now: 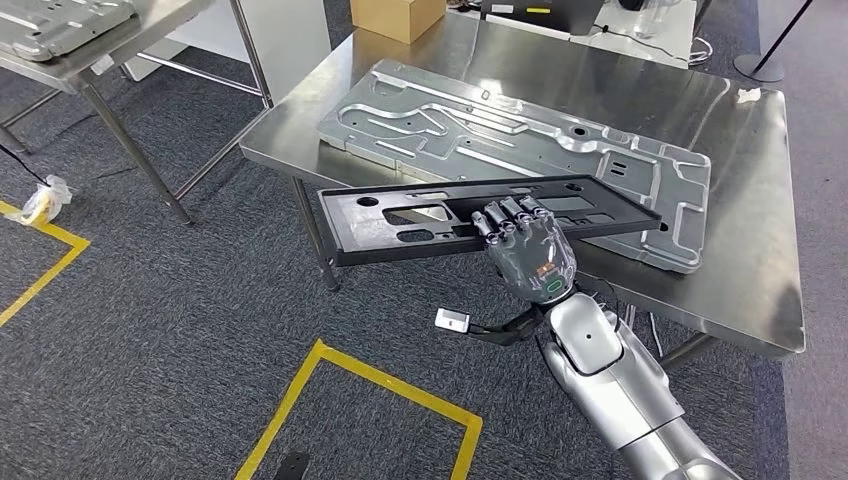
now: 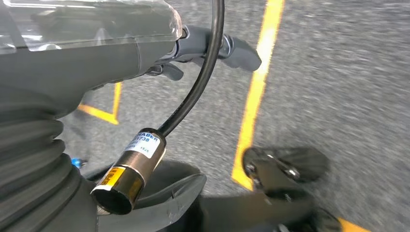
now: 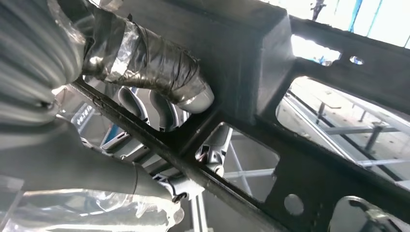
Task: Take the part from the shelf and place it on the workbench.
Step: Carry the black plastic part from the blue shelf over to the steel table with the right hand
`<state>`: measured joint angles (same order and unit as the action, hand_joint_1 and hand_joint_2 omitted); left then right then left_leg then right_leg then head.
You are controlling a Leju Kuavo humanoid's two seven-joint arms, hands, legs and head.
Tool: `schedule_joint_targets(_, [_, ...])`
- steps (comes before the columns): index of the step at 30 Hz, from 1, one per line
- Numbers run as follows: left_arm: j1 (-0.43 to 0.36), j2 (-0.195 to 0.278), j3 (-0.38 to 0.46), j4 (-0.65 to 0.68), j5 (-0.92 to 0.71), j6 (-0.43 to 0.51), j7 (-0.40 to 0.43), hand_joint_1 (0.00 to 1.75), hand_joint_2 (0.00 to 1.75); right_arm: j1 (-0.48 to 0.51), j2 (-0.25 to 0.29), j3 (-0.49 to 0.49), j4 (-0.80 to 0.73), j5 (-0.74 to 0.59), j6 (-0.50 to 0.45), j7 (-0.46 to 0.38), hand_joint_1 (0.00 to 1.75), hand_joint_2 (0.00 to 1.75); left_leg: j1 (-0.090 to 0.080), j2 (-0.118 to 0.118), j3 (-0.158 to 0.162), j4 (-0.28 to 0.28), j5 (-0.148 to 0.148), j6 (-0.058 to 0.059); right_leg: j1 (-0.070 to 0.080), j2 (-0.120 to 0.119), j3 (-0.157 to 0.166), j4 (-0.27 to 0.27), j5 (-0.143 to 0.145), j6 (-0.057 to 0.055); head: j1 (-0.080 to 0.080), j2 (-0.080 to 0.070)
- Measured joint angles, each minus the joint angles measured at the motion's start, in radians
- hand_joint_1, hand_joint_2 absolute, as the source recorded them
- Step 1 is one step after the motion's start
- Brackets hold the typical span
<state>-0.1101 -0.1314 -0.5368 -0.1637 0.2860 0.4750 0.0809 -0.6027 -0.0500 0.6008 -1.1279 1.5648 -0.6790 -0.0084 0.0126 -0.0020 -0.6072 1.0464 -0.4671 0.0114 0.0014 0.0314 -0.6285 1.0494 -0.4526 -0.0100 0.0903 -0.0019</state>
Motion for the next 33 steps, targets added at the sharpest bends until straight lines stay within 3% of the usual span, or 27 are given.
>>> schedule_joint_targets(2, [0.001,0.000,0.000,0.000,0.001,0.001,0.007,0.00,1.75,-0.003,0.000,0.005,0.000,0.000,0.000,0.002,1.75,1.75,-0.001,-0.003,0.000,-0.001,0.001,0.001,0.001,-0.002,0.003,-0.004,0.001,-0.006,0.000,0.000])
schedule_joint_targets(9, [0.001,0.000,0.000,0.000,0.001,0.003,0.015,0.00,1.75,-0.018,0.000,0.019,0.001,0.000,0.001,0.009,1.75,1.75,-0.002,-0.005,0.000,-0.001,0.001,0.006,0.000,-0.005,0.007,-0.011,0.004,-0.002,0.000,0.000])
schedule_joint_targets(13, [0.003,0.001,0.000,0.000,0.001,0.008,0.017,0.00,1.75,-0.030,0.002,0.036,0.004,0.000,0.004,0.014,1.75,1.75,-0.010,-0.006,-0.003,0.006,-0.001,0.020,-0.008,-0.006,0.010,-0.022,0.009,0.028,0.000,0.000])
schedule_joint_targets(16, [0.004,0.001,0.000,0.000,-0.001,0.006,0.015,0.00,1.75,-0.032,0.003,0.037,0.004,0.000,0.005,0.014,1.75,1.75,-0.003,-0.003,0.004,-0.010,0.005,0.033,-0.008,-0.010,0.007,-0.016,0.003,0.040,0.000,0.000])
schedule_joint_targets(18, [0.005,0.001,0.000,0.000,-0.002,0.003,0.014,0.00,1.75,-0.035,0.003,0.037,0.004,0.000,0.005,0.013,1.75,1.75,0.004,0.001,0.013,-0.025,0.010,0.041,-0.009,-0.017,-0.023,0.049,-0.035,0.044,0.001,0.000])
schedule_joint_targets(20, [0.006,0.001,0.000,0.000,-0.002,0.000,0.014,0.00,1.75,-0.036,0.003,0.037,0.006,0.000,0.005,0.013,1.75,1.75,0.004,0.003,0.016,-0.027,0.010,0.042,-0.015,-0.021,-0.086,0.175,-0.091,0.048,0.001,0.000])
schedule_joint_targets(21, [0.007,0.001,0.000,0.000,-0.002,-0.001,0.014,0.00,1.75,-0.035,0.003,0.038,0.007,0.000,0.005,0.013,1.75,1.75,0.005,0.004,0.016,-0.027,0.009,0.040,-0.020,-0.022,-0.114,0.226,-0.105,0.051,0.001,0.000])
schedule_joint_targets(22, [0.009,0.001,0.000,0.000,-0.002,-0.002,0.014,0.00,1.75,-0.034,0.002,0.039,0.009,0.000,0.006,0.012,1.75,1.75,0.006,0.004,0.018,-0.026,0.007,0.037,-0.024,-0.023,-0.126,0.244,-0.100,0.054,0.001,0.000])
schedule_joint_targets(23, [0.011,0.001,0.000,0.000,-0.002,-0.003,0.014,0.00,1.75,-0.032,0.002,0.040,0.010,0.000,0.006,0.012,1.75,1.75,0.008,0.004,0.021,-0.026,0.004,0.033,-0.028,-0.025,-0.120,0.226,-0.077,0.056,0.001,0.000])
schedule_joint_targets(25, [0.014,0.001,0.000,0.000,-0.002,-0.004,0.014,0.00,1.75,-0.032,0.002,0.040,0.012,0.000,0.007,0.013,1.75,1.75,0.013,0.003,0.030,-0.023,-0.006,0.020,-0.035,-0.033,-0.061,0.102,-0.010,0.063,0.001,0.000])
schedule_joint_targets(27, [0.014,0.002,0.000,0.000,-0.002,-0.005,0.014,0.00,1.75,-0.033,0.002,0.042,0.013,0.000,0.007,0.013,1.75,1.75,0.012,0.003,0.033,-0.019,-0.015,0.003,-0.031,-0.038,-0.015,0.008,0.016,0.060,0.002,0.000])
schedule_joint_targets(31, [0.016,0.004,0.000,0.000,-0.002,-0.004,0.014,0.00,1.75,-0.031,0.002,0.044,0.015,0.000,0.008,0.012,1.75,1.75,0.013,0.006,0.041,-0.020,-0.027,-0.025,-0.024,-0.032,-0.003,-0.006,0.001,0.025,-0.001,0.000])
schedule_joint_targets(33, [0.015,0.004,0.000,0.000,-0.001,-0.004,0.012,0.00,1.75,-0.032,0.002,0.044,0.013,0.000,0.009,0.012,1.75,1.75,0.016,0.007,0.019,0.035,-0.056,-0.031,-0.023,-0.031,0.012,-0.011,-0.006,0.007,-0.004,0.000])
